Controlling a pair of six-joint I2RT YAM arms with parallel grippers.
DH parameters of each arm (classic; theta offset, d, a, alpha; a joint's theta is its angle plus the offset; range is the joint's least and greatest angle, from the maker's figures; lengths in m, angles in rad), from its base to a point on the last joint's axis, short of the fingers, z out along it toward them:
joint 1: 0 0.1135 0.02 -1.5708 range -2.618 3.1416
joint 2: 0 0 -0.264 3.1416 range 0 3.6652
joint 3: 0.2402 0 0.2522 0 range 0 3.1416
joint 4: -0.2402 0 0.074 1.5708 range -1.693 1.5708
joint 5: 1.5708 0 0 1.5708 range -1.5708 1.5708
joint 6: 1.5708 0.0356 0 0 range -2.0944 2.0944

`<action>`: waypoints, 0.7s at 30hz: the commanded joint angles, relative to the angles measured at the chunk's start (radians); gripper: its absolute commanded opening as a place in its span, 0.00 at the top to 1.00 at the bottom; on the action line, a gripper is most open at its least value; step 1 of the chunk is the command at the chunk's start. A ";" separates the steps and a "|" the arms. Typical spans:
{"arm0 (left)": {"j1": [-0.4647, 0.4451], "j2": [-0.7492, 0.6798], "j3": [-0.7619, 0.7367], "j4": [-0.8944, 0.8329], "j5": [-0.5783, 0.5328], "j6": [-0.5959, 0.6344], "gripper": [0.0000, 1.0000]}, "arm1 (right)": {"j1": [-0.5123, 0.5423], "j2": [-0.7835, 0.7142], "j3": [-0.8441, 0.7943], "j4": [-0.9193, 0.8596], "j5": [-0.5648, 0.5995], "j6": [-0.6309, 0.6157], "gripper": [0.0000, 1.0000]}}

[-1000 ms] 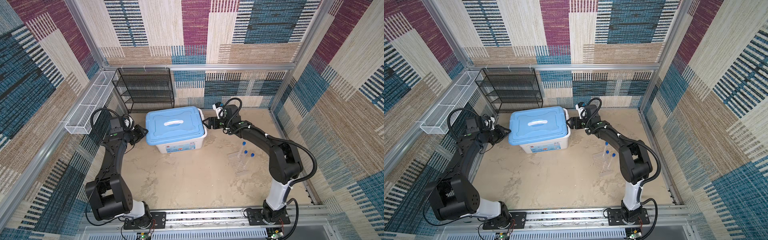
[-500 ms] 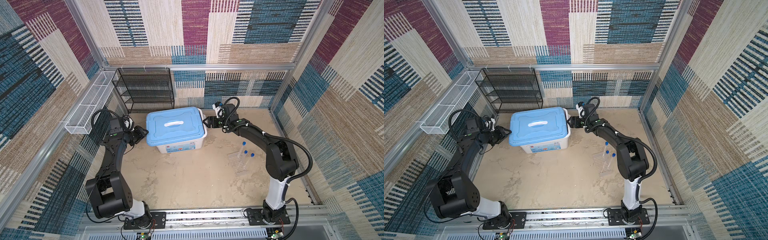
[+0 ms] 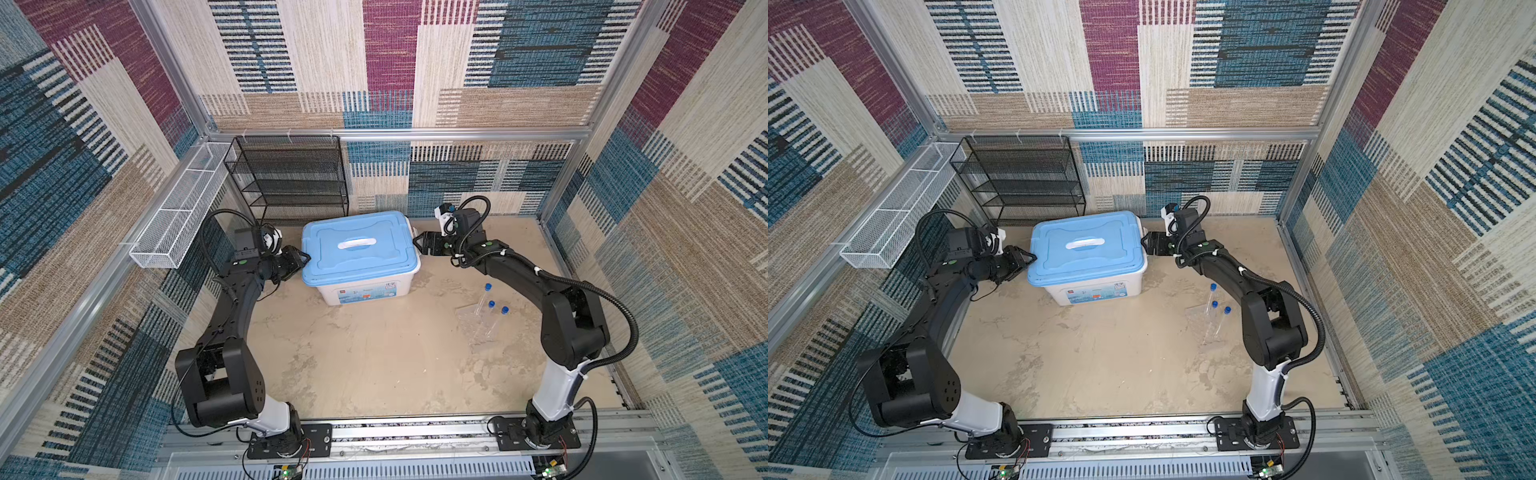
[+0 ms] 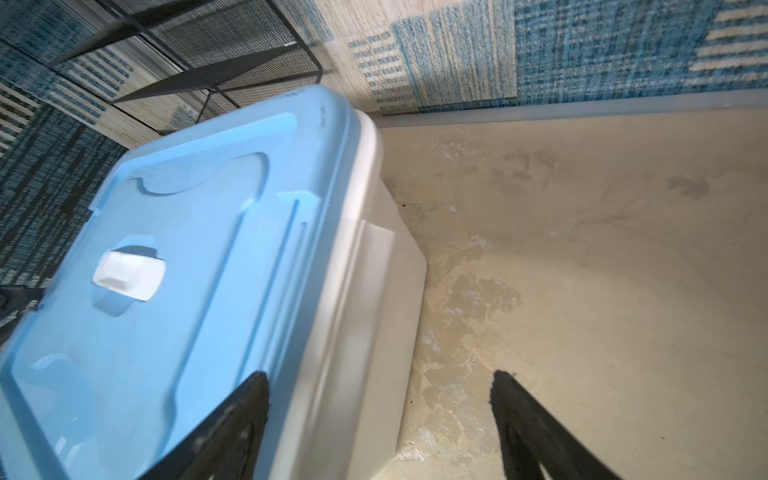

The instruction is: Organize the chemistry lab equipment

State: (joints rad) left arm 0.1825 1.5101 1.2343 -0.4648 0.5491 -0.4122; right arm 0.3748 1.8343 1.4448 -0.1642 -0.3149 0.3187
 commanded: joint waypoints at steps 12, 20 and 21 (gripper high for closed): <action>-0.038 0.023 -0.027 0.004 0.007 0.029 0.59 | 0.021 0.051 0.031 -0.007 0.012 0.002 0.15; -0.049 0.010 0.024 0.023 0.042 0.006 0.54 | -0.003 -0.059 -0.069 0.091 0.074 0.052 0.14; -0.049 0.010 0.032 0.017 0.038 0.007 0.53 | -0.014 -0.069 -0.079 0.101 0.070 0.059 0.15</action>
State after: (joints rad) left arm 0.1375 1.5257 1.2388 -0.4534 0.5797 -0.4122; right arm 0.3771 1.7908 1.3788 -0.1165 -0.2840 0.3500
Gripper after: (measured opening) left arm 0.464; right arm 0.856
